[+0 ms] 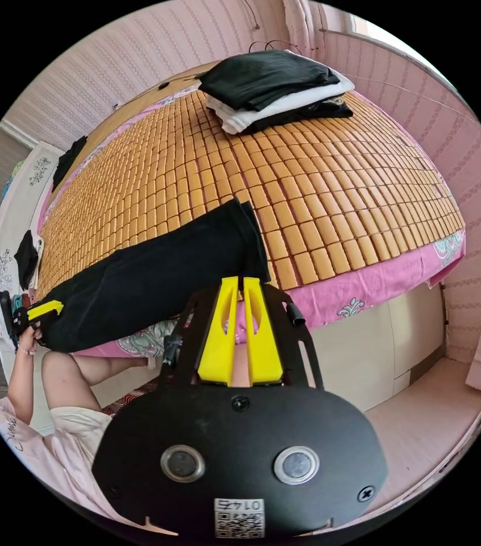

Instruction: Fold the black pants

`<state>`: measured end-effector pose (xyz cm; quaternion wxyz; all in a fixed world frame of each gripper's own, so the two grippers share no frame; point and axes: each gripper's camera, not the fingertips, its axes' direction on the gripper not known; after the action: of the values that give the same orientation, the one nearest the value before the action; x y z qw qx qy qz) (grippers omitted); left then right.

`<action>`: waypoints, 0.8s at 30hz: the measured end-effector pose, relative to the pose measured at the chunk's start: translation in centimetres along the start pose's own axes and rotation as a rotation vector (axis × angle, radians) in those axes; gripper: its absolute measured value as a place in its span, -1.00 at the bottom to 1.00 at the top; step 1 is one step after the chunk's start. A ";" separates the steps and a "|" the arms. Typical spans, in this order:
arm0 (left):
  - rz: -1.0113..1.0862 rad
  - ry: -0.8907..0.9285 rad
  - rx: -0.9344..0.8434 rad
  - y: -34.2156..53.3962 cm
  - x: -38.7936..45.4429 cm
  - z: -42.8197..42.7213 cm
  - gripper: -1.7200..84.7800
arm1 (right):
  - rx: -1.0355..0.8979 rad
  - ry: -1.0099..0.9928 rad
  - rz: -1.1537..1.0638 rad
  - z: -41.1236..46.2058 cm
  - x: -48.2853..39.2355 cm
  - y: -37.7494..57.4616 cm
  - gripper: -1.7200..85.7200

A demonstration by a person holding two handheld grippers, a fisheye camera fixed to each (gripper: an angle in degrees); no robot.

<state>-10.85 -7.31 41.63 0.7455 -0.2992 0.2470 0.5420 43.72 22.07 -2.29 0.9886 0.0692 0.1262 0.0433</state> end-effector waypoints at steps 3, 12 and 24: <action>0.020 -0.028 0.027 0.0 0.5 -1.3 -0.98 | 0.085 0.056 -0.028 -1.6 -1.4 -0.2 -0.87; 0.050 -0.133 0.059 0.6 1.3 -4.4 -0.98 | 0.015 0.170 -0.107 3.0 -5.5 -5.3 -0.90; -0.087 -0.162 0.115 0.6 -2.8 -2.0 -0.98 | 0.015 0.164 -0.032 2.9 -7.5 -6.4 -0.95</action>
<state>-12.30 -10.47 42.08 0.8017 -0.2218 0.2034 0.5165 37.62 14.60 1.39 0.9750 0.0709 0.2082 0.0320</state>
